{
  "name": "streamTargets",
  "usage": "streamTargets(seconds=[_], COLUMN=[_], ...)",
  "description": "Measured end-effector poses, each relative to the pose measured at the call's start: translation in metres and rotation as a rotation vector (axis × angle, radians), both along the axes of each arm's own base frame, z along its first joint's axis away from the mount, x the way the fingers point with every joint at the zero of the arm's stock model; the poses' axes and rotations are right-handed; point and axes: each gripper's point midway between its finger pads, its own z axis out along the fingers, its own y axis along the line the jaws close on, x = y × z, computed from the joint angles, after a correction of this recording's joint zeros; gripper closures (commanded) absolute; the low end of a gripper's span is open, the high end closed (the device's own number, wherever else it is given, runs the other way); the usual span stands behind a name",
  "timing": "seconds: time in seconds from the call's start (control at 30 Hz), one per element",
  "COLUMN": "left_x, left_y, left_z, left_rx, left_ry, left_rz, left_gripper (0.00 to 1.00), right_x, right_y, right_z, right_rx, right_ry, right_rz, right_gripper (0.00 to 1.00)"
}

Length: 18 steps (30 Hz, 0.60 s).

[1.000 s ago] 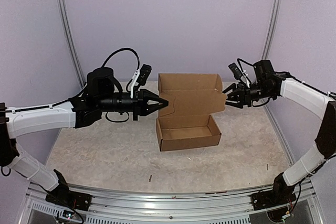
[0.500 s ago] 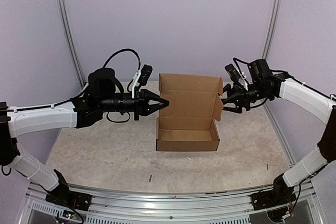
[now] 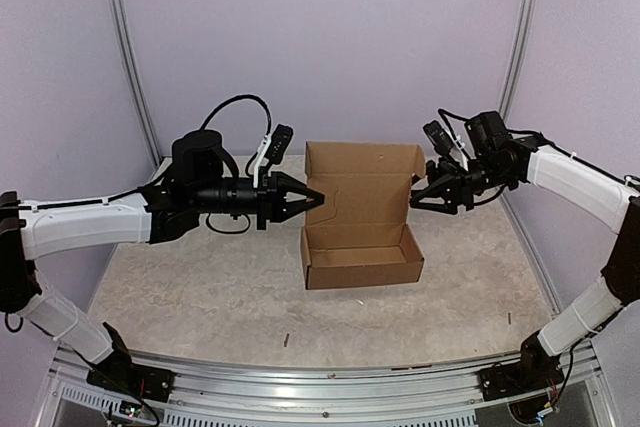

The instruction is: Fold the paper box

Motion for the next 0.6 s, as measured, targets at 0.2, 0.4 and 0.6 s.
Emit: streamTargets(seconds=[0.2, 0.4, 0.6], left_x=[-0.001, -0.004, -0.002], left_y=[0.000, -0.001, -0.002], left_z=[-0.001, -0.001, 0.000], left_rx=[0.003, 0.001, -0.003], left_ry=[0.010, 0.021, 0.033], left_rz=[-0.006, -0.021, -0.013], left_gripper=[1.00, 1.00, 0.64], right_x=[-0.002, -0.012, -0.008], right_y=[0.009, 0.020, 0.021], right_z=[-0.004, -0.001, -0.001], right_rx=[-0.001, 0.008, 0.000], right_ry=[0.037, 0.034, 0.039], right_rz=[0.029, 0.071, 0.055], right_gripper=[0.62, 0.94, 1.00])
